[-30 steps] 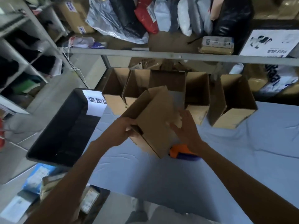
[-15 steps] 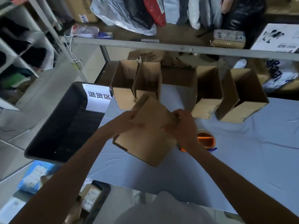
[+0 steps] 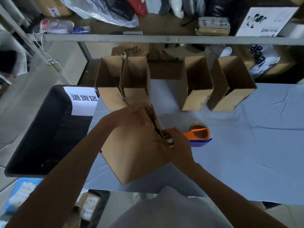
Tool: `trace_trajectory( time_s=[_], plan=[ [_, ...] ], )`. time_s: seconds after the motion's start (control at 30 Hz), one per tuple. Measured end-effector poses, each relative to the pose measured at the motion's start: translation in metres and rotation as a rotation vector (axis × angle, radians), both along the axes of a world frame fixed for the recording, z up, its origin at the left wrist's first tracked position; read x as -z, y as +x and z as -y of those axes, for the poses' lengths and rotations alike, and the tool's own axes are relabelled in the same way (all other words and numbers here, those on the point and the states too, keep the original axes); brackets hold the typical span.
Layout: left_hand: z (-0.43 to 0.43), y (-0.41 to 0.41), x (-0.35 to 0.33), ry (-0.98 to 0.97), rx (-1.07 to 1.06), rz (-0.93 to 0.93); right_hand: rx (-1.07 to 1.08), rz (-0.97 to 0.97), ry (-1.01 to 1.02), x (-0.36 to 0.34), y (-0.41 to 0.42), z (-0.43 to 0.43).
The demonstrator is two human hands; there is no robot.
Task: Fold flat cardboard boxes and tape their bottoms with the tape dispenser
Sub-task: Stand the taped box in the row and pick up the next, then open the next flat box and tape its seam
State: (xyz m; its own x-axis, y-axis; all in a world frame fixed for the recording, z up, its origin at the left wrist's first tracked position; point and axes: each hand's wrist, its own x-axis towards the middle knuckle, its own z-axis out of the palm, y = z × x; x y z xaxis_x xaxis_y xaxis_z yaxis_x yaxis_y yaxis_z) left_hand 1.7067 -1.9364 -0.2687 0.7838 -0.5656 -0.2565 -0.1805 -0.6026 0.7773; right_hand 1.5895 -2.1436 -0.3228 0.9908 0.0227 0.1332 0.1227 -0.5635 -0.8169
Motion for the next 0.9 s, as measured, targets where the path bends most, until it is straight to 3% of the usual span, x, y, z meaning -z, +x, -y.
trace_trajectory(
  time_s=[0.13, 0.23, 0.33, 0.47, 0.9],
  plan=[
    [0.027, 0.005, 0.022, -0.048, -0.082, 0.012, 0.067, -0.111, 0.018, 0.013, -0.002, -0.004],
    [0.042, 0.006, 0.036, 0.053, -0.165, 0.164, 0.121, -0.131, 0.056, 0.017, 0.005, -0.003],
    [0.055, 0.005, 0.045, -0.021, -0.042, 0.296, 0.181, -0.235, 0.145, 0.019, 0.01, -0.003],
    [0.069, 0.007, 0.057, 0.106, 0.129, 0.438, 0.263, -0.264, 0.168, 0.035, 0.014, -0.006],
    [0.081, 0.011, 0.089, 0.137, 0.018, 0.316, 0.395, -0.346, 0.043, 0.053, 0.01, -0.005]
  ],
)
